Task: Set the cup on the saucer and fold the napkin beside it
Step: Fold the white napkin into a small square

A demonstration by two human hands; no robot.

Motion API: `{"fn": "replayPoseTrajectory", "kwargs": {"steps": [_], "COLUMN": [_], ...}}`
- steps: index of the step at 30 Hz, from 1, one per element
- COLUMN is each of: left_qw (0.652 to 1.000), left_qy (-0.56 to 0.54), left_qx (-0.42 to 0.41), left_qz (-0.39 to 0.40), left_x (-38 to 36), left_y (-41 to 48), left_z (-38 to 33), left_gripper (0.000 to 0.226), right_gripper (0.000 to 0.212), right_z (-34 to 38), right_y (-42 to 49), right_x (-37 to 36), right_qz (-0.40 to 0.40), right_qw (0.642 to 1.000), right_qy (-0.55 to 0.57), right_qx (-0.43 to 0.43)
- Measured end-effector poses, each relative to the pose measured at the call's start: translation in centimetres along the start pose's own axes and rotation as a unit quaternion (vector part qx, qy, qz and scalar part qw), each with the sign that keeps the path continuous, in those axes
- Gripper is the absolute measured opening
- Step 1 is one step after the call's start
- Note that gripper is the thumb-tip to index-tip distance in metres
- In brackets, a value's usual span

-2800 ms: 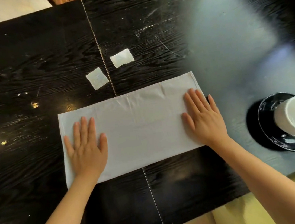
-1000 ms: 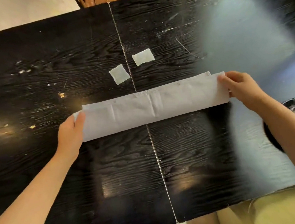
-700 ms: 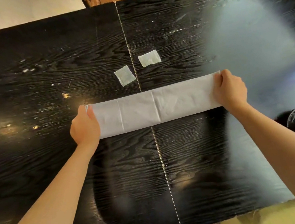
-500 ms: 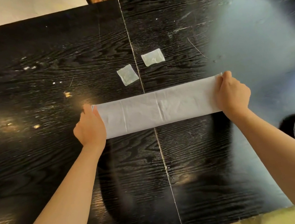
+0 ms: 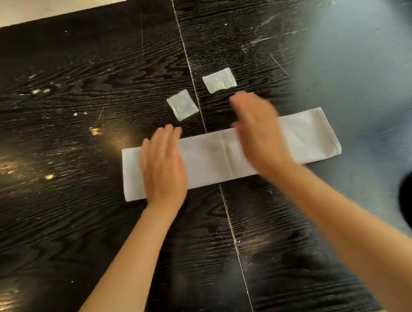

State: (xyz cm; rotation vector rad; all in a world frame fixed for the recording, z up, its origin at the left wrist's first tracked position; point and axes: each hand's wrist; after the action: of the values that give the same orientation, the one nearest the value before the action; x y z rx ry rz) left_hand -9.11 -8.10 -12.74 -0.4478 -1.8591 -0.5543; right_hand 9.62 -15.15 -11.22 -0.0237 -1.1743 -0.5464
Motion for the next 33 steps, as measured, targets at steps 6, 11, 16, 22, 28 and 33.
{"fn": "replayPoseTrajectory", "kwargs": {"steps": [6, 11, 16, 22, 28, 33], "left_qw": [0.983, 0.978, 0.977, 0.975, 0.923, 0.856], "left_qy": [0.115, 0.132, 0.138, 0.124, 0.139, 0.236], "left_qx": [-0.015, 0.0, -0.007, -0.033, -0.239, -0.345], "left_qz": [0.14, 0.162, 0.162, 0.183, 0.267, 0.303], "left_x": [-2.5, -1.4, -1.2, -0.9, 0.8, 1.9], "left_y": [-0.3, -0.9, -1.0, -1.1, -1.1, -0.2], "left_z": [1.3, 3.6, 4.3, 5.0, 8.3, 10.0], "left_gripper": [0.062, 0.067, 0.072, 0.076, 0.075, 0.065], "right_gripper": [0.053, 0.055, 0.065, 0.071, 0.074, 0.061], "right_z": [3.3, -1.2, -7.6, -10.3, -12.5, -14.0], "right_y": [-3.3, -3.3, -3.8, -4.2, -5.0, -5.3], "right_x": [-5.6, -3.1, 0.4, 2.1, 4.2, 6.0], "right_qz": [0.201, 0.211, 0.188, 0.195, 0.244, 0.257], "right_qw": [0.976, 0.969, 0.968, 0.967, 0.956, 0.941], "right_qy": [-0.066, -0.126, -0.161, -0.154, -0.125, -0.134], "right_qx": [0.045, 0.031, -0.051, -0.062, 0.105, 0.174]}}
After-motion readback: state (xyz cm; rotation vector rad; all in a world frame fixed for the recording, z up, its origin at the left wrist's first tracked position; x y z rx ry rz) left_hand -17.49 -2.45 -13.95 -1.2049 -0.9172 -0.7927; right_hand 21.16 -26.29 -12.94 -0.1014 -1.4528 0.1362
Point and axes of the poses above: each hand's wrist, its own y-axis towards the middle knuckle, its own x-axis out of the back of the hand, z = x × y, and after that the axes turned 2 degrees about -x, right-handed
